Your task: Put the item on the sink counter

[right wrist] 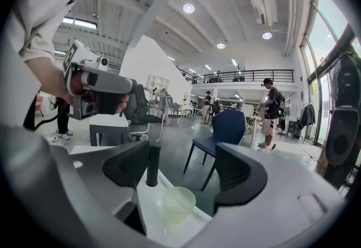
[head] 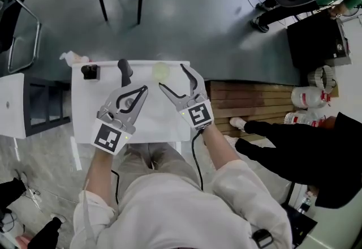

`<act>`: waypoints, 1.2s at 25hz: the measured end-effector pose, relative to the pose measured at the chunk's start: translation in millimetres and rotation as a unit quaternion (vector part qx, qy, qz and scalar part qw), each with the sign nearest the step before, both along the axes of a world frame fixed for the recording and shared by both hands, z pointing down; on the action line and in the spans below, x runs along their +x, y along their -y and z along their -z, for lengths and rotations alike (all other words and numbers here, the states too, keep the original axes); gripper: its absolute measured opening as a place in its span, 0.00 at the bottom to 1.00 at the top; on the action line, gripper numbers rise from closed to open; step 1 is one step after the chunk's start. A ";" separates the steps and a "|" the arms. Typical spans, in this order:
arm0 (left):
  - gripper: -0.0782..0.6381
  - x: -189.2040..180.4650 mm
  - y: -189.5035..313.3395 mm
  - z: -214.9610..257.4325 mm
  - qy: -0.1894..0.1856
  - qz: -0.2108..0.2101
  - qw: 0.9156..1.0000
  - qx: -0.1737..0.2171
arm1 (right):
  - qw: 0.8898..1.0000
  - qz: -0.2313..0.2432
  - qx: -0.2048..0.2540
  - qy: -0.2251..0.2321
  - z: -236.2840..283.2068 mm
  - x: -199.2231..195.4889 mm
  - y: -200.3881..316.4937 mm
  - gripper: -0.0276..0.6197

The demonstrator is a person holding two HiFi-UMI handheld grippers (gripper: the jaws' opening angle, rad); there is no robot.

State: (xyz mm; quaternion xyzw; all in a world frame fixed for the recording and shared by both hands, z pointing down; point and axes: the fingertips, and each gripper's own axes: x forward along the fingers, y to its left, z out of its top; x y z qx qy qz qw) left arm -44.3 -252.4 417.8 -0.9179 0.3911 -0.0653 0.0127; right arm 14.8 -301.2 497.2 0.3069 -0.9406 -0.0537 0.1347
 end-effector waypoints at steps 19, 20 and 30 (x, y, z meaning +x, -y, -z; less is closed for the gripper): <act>0.12 6.7 -33.0 53.4 0.002 -0.011 1.000 0.024 | 0.999 -0.032 0.031 0.024 100.3 27.9 -51.5 0.51; 0.12 7.4 -34.4 55.3 0.002 -0.012 1.000 0.025 | 0.999 -0.035 0.032 0.027 105.4 29.7 -54.4 0.51; 0.12 11.7 -50.1 68.3 0.000 -0.021 0.999 0.027 | 0.997 -0.052 0.042 0.025 132.3 54.3 -81.6 0.49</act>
